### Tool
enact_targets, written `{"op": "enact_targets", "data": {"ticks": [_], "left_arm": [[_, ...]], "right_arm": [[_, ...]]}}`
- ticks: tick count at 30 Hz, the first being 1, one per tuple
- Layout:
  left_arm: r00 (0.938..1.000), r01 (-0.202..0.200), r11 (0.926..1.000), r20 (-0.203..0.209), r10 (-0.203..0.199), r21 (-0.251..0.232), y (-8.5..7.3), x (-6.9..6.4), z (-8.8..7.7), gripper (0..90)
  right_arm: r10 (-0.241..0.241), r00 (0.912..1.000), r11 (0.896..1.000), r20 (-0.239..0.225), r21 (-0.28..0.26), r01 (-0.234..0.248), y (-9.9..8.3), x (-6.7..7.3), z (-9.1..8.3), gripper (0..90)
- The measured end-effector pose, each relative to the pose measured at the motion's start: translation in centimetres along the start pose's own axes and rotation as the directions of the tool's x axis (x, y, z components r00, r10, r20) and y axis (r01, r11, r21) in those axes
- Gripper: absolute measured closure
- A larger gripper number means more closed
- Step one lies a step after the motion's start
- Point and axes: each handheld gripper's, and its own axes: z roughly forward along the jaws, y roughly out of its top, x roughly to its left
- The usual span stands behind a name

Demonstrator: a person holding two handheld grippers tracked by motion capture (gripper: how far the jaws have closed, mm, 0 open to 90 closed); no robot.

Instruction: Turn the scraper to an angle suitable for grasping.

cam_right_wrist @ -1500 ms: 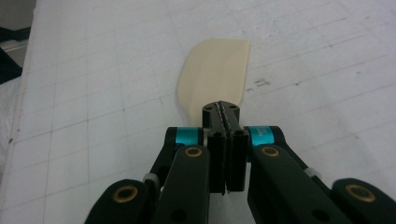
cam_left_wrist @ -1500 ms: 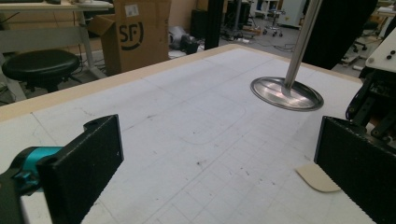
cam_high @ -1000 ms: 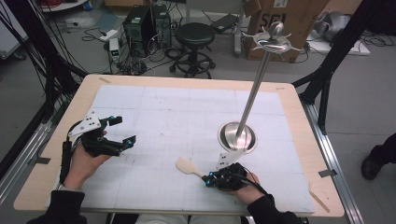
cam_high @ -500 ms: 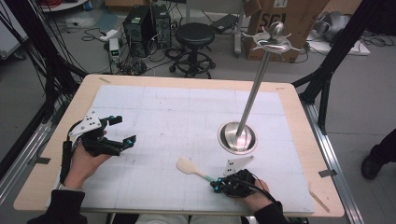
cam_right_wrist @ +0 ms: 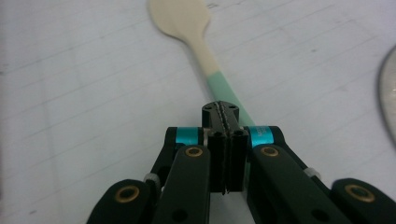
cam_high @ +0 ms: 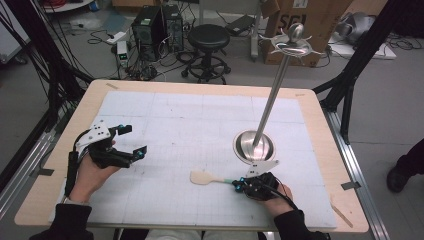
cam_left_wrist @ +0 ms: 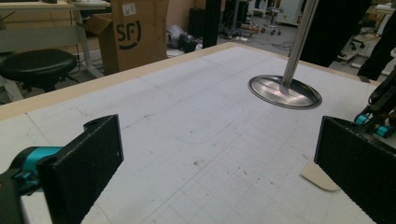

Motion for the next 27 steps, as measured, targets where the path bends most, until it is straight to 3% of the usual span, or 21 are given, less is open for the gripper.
{"op": "enact_targets", "data": {"ticks": [6, 8, 12, 18, 23, 27], "left_arm": [[1.0, -0.001, 1.0, 0.001, 0.001, 0.004, 0.0, -0.1, 0.1, 1.7], [1.0, -0.002, 0.9999, 0.001, 0.002, 0.013, -0.1, -0.1, 0.2, 1.7], [1.0, -0.007, 0.9998, 0.003, 0.007, 0.02, -0.1, -0.1, 0.2, 1.7], [1.0, -0.004, 0.9996, 0.005, 0.004, 0.029, -0.2, -0.2, 0.3, 1.7], [1.0, -0.008, 0.9993, 0.006, 0.008, 0.036, -0.2, -0.3, 0.3, 1.7], [1.0, -0.008, 0.9994, 0.004, 0.008, 0.034, -0.2, -0.2, 0.3, 1.7]], "right_arm": [[0.025, 0.9997, 1.0, 0.005, -0.015, -0.025, 0.2, -0.1, 0.0, 90.0], [0.046, 0.9989, 0.995, -0.009, -0.086, -0.046, 1.1, 0.0, 0.2, 90.0], [0.049, 0.9988, 0.992, -0.002, -0.119, -0.049, 2.7, 0.3, 1.2, 90.0], [0.015, 0.9998, 0.998, -0.011, -0.062, -0.016, 4.3, 0.6, 3.6, 90.0], [0.06, 0.9981, 0.996, -0.013, -0.064, -0.061, 4.6, -0.2, 4.3, 90.0], [0.063, 0.9978, 0.996, -0.023, -0.063, -0.064, 4.9, -0.7, 4.9, 90.0]]}}
